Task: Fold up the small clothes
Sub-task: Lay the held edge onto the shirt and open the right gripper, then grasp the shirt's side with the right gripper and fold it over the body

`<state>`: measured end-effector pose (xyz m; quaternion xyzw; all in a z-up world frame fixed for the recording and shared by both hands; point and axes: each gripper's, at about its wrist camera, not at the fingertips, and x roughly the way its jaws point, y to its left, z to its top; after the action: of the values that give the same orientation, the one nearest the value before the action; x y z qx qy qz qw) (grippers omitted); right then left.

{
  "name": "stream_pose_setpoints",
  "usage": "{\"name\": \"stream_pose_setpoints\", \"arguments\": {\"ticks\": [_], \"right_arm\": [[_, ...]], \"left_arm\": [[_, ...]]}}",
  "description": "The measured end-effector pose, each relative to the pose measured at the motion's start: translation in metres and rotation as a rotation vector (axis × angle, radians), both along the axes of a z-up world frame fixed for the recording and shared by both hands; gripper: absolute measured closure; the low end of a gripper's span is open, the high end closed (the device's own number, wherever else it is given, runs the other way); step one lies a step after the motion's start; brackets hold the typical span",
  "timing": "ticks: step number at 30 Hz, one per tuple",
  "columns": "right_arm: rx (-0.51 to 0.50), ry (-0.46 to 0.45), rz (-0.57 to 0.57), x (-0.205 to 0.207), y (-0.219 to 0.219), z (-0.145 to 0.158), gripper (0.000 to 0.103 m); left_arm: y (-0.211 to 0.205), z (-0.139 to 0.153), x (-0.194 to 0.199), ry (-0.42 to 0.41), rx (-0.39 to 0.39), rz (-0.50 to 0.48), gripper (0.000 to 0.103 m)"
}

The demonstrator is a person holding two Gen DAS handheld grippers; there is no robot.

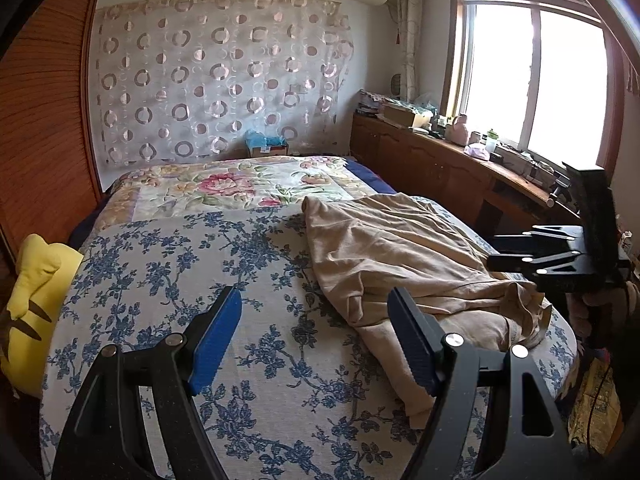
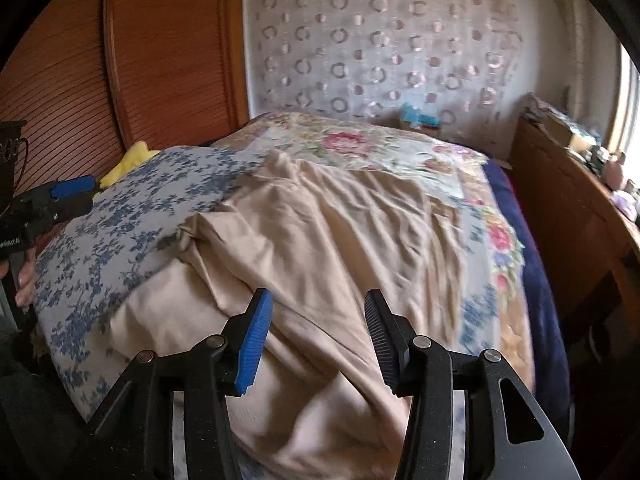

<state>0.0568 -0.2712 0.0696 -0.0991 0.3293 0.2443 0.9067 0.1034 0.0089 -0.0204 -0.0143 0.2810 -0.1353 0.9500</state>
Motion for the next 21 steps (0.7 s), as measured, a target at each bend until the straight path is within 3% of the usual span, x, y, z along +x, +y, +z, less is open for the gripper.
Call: {"name": "stream_pose_setpoints", "arguments": {"ticks": [14,21], "right_arm": [[-0.038,0.116,0.223,0.080,0.092,-0.021,0.053],[-0.103,0.148,0.298,0.087,0.128,-0.037,0.053]], "left_arm": [[0.021,0.000,-0.001,-0.006,-0.010,0.043,0.027],[0.028,-0.005,-0.001,0.009,-0.014,0.050,0.027]]}}
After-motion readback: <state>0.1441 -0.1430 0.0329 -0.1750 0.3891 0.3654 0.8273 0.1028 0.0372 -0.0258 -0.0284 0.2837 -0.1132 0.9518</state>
